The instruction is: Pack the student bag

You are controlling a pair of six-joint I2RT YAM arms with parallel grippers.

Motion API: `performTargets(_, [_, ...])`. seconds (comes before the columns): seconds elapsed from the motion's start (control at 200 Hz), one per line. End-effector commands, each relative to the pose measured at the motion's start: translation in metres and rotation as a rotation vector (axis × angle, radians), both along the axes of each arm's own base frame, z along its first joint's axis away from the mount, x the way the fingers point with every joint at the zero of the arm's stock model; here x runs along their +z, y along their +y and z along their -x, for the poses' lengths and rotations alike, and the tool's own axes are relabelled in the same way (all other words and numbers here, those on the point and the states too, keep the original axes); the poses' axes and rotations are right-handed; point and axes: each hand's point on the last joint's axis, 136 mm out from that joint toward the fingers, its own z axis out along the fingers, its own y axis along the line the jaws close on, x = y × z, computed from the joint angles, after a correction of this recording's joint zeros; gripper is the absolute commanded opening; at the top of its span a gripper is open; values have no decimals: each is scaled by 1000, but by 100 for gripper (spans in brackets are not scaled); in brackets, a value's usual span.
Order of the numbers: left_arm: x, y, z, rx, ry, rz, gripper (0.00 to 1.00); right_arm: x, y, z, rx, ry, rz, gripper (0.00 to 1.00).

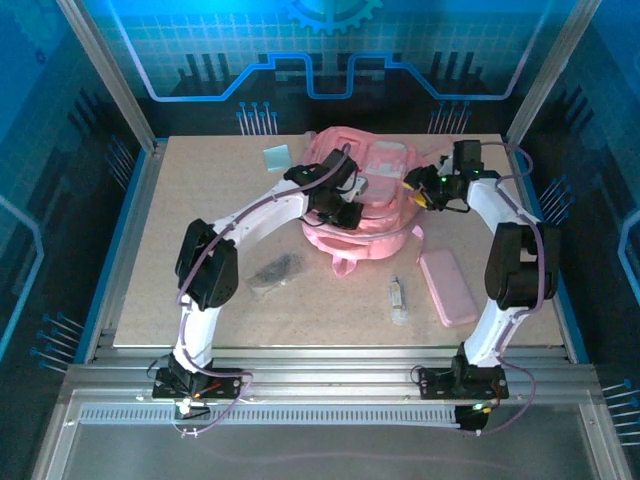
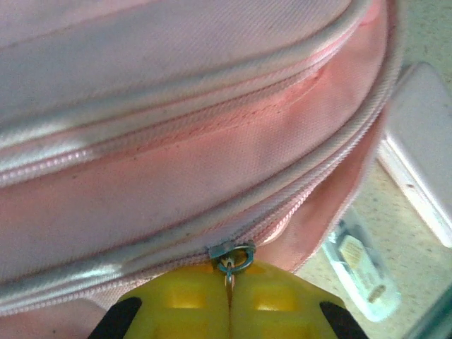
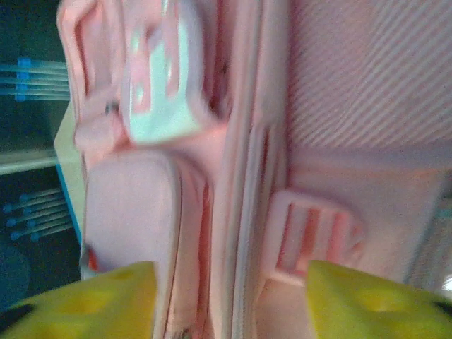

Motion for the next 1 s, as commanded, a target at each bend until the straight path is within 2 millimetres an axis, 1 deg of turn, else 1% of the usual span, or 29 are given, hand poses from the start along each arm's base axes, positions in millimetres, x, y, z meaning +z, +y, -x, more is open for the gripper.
performTargets(0.0, [20,-33,-8,4,36,119,0,19,-13,13,-81,-23,10,69])
performTargets(0.075, [21,-44,-17,5,41,144,0,21,-8,36,-98,-12,-32,72])
performTargets(0.14, [23,-52,-20,8,51,167,0,20,-2,55,-117,-6,-85,72])
performTargets(0.205, [26,-61,-18,-8,56,189,0,20,3,69,-137,-3,-137,73])
performTargets(0.21, [26,-62,-18,-9,56,190,0,16,4,71,-139,8,-140,73])
performTargets(0.225, [27,-63,-17,-11,56,191,0,16,5,74,-142,10,-148,73])
performTargets(0.29, [29,-69,-12,-27,54,197,0,16,12,82,-149,14,-171,73])
performTargets(0.39, [31,-76,-1,-52,69,206,0,13,25,83,-147,22,-199,71])
performTargets(0.49, [34,-81,10,-70,74,211,0,11,46,73,-129,20,-252,69])
performTargets(0.565, [38,-85,18,-88,77,220,0,6,59,65,-115,27,-238,67])
performTargets(0.595, [39,-87,21,-94,77,224,0,4,63,62,-113,30,-234,63])
performTargets(0.64, [42,-89,25,-105,76,228,0,0,68,57,-115,30,-231,54])
performTargets(0.685, [44,-90,29,-115,78,236,0,-4,70,54,-113,34,-231,39])
performTargets(0.74, [45,-89,31,-121,80,241,0,-10,69,52,-118,39,-220,21])
performTargets(0.76, [45,-88,31,-118,77,239,0,-12,67,52,-127,40,-214,13])
performTargets(0.785, [44,-86,31,-117,74,234,0,-14,63,53,-135,36,-204,0])
performTargets(0.835, [43,-79,30,-112,70,223,0,-16,55,55,-154,31,-190,0])
performTargets(0.88, [40,-69,27,-100,70,207,0,-14,46,58,-162,18,-176,0])
performTargets(0.936, [32,-50,22,-78,77,168,0,-10,34,61,-167,4,-143,0])
performTargets(0.996, [20,-24,17,-44,96,120,0,-3,23,65,-165,-16,-103,0])
